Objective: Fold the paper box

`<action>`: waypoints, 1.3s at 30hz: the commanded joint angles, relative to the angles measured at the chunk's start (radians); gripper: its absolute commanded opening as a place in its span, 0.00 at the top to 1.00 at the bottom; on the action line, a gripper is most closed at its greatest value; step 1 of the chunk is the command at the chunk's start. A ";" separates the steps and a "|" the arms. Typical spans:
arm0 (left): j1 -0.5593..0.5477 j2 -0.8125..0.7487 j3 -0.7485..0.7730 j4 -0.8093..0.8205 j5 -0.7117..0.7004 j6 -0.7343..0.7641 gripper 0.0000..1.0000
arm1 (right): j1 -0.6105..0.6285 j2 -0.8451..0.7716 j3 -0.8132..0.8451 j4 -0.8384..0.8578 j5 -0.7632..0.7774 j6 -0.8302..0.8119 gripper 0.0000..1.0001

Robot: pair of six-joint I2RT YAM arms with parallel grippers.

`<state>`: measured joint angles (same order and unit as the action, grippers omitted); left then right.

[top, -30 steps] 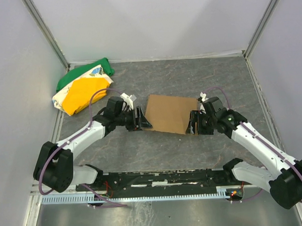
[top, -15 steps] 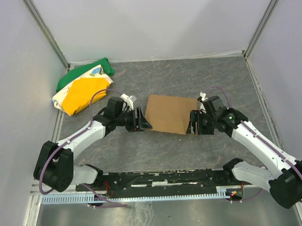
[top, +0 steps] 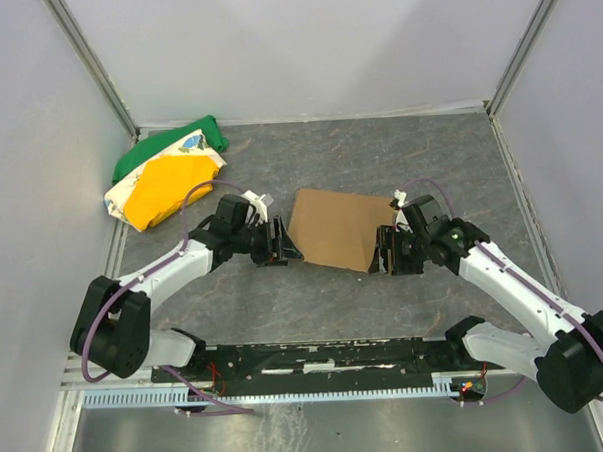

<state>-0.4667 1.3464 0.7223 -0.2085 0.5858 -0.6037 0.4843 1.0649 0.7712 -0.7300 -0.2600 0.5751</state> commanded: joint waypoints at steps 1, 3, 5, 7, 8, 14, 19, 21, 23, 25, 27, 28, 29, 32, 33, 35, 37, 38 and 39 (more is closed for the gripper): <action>-0.001 0.006 0.028 0.000 0.031 0.045 0.32 | 0.005 0.009 0.011 0.054 -0.033 -0.001 0.30; -0.001 0.010 0.027 0.000 0.031 0.048 0.32 | 0.005 0.013 0.006 0.059 -0.034 -0.003 0.30; -0.001 0.015 0.024 0.000 0.031 0.051 0.32 | 0.006 0.015 0.002 0.061 -0.038 -0.001 0.31; -0.001 0.019 0.020 -0.001 0.032 0.053 0.32 | 0.005 0.009 -0.003 0.073 -0.052 0.011 0.31; 0.000 0.021 0.020 0.000 0.032 0.053 0.33 | 0.006 0.005 -0.003 0.080 -0.061 0.019 0.31; -0.001 0.029 0.033 -0.002 0.038 0.053 0.33 | 0.006 -0.006 0.008 0.092 -0.085 0.046 0.31; -0.001 0.028 0.051 -0.020 0.039 0.059 0.33 | 0.006 -0.006 0.011 0.084 -0.097 0.050 0.32; -0.001 0.027 0.057 -0.028 0.038 0.060 0.33 | 0.005 -0.006 0.012 0.085 -0.105 0.055 0.32; -0.001 0.022 0.071 -0.040 0.037 0.061 0.33 | 0.005 -0.014 0.025 0.072 -0.107 0.054 0.32; 0.000 0.024 0.078 -0.046 0.036 0.063 0.33 | 0.006 -0.017 0.032 0.064 -0.104 0.053 0.32; -0.001 0.026 0.087 -0.057 0.033 0.067 0.33 | 0.006 -0.016 0.039 0.054 -0.104 0.051 0.32; -0.001 0.024 0.089 -0.058 0.032 0.067 0.33 | 0.005 -0.017 0.042 0.051 -0.105 0.049 0.32; -0.001 0.025 0.090 -0.058 0.032 0.066 0.33 | 0.006 -0.017 0.044 0.048 -0.104 0.049 0.32; -0.001 0.025 0.097 -0.066 0.031 0.068 0.33 | 0.006 -0.018 0.050 0.042 -0.114 0.057 0.32; -0.001 0.025 0.100 -0.067 0.031 0.068 0.33 | 0.005 -0.016 0.051 0.042 -0.121 0.059 0.32; -0.001 0.025 0.105 -0.070 0.031 0.067 0.33 | 0.006 -0.015 0.048 0.043 -0.129 0.068 0.32; -0.001 0.026 0.108 -0.075 0.031 0.067 0.33 | 0.006 -0.011 0.047 0.042 -0.139 0.073 0.32; -0.001 0.026 0.111 -0.075 0.031 0.067 0.33 | 0.006 -0.008 0.046 0.042 -0.142 0.077 0.32; -0.001 0.026 0.113 -0.076 0.034 0.067 0.33 | 0.005 -0.007 0.044 0.043 -0.143 0.083 0.33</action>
<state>-0.4660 1.3685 0.7883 -0.2836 0.5854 -0.5812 0.4843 1.0672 0.7727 -0.7086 -0.3622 0.6319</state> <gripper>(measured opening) 0.672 0.679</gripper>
